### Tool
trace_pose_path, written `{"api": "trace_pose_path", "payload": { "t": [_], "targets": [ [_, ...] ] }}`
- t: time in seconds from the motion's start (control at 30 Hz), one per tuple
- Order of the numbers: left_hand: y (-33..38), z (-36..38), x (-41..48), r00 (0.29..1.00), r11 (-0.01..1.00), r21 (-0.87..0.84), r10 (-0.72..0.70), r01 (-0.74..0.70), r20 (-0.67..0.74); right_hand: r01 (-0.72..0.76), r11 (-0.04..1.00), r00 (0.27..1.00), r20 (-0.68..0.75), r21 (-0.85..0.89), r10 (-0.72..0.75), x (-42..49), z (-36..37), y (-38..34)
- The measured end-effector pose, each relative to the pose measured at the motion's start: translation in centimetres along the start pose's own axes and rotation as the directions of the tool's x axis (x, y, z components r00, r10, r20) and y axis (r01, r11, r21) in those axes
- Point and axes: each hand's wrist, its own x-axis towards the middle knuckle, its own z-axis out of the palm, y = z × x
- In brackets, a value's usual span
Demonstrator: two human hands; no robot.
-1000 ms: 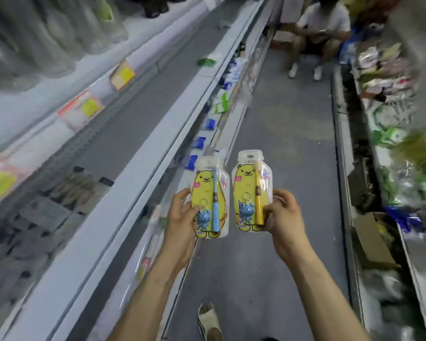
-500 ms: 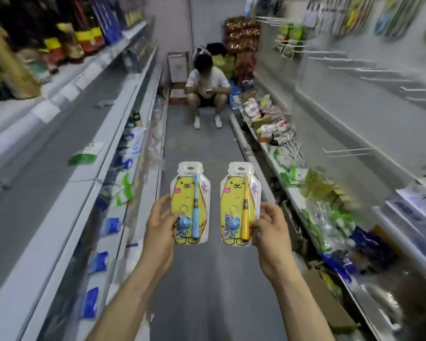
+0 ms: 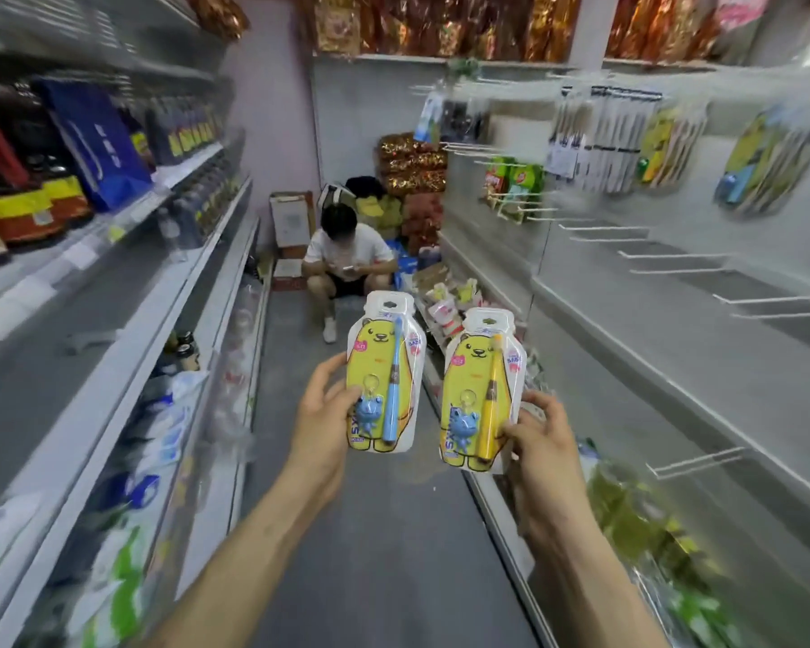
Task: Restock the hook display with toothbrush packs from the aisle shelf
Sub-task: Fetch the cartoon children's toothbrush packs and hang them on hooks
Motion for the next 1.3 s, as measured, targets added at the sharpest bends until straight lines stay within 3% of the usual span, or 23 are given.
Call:
{"api": "trace_pose_path", "payload": {
  "t": [0.43, 0.7, 0.97, 1.1, 1.3],
  "targets": [
    [4.1, 7.7, 37.3, 0.958, 0.998, -0.034, -0.032, 0.044, 0.286, 0.183, 0.983, 0.944, -0.280, 0.011, -0.173, 29.3, 12.5, -5.7],
    [3.2, 17.4, 54.0, 0.890, 0.999, -0.049, 0.009, 0.015, 0.456, 0.304, 0.952, 0.886, -0.356, -0.037, -0.297, 44.5, 12.9, -9.2],
    [2.7, 26.4, 64.3, 0.805, 1.000, -0.022, 0.002, 0.013, 0.594, 0.358, 0.928, 0.804, -0.472, -0.100, -0.361, 56.8, 12.0, -12.5],
    [3.0, 30.4, 68.1, 0.738, 0.999, -0.032, -0.008, 0.039, 0.674, 0.409, 0.902, 0.704, -0.580, -0.140, -0.410, 59.9, 10.9, -13.7],
    [3.1, 37.0, 69.8, 0.555, 0.989, -0.062, -0.021, 0.131, 0.832, 0.508, 0.834, 0.519, -0.698, -0.214, -0.494, 58.8, 10.1, -16.4]
  ]
}}
